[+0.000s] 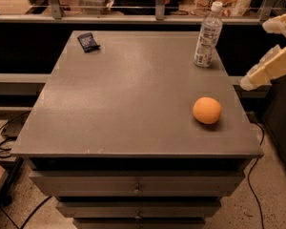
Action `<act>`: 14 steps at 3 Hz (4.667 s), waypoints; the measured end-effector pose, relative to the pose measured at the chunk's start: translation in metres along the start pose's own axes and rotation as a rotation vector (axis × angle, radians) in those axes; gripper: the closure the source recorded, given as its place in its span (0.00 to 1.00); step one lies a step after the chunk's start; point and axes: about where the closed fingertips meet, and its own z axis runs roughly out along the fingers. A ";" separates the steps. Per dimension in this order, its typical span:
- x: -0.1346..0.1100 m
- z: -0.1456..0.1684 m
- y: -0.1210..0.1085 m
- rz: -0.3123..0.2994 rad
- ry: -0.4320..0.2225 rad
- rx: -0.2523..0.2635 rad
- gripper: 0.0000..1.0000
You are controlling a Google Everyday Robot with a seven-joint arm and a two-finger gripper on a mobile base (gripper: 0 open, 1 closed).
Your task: Move blue plastic bottle near rxbar blueberry
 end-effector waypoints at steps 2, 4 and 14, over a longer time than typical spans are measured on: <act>-0.007 0.022 -0.033 0.052 -0.114 -0.015 0.00; -0.020 0.062 -0.093 0.198 -0.249 0.146 0.00; -0.121 0.204 -0.140 0.205 -0.379 0.098 1.00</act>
Offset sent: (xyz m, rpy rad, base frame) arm 0.0280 0.0007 -0.0014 0.0901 -0.0086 0.0086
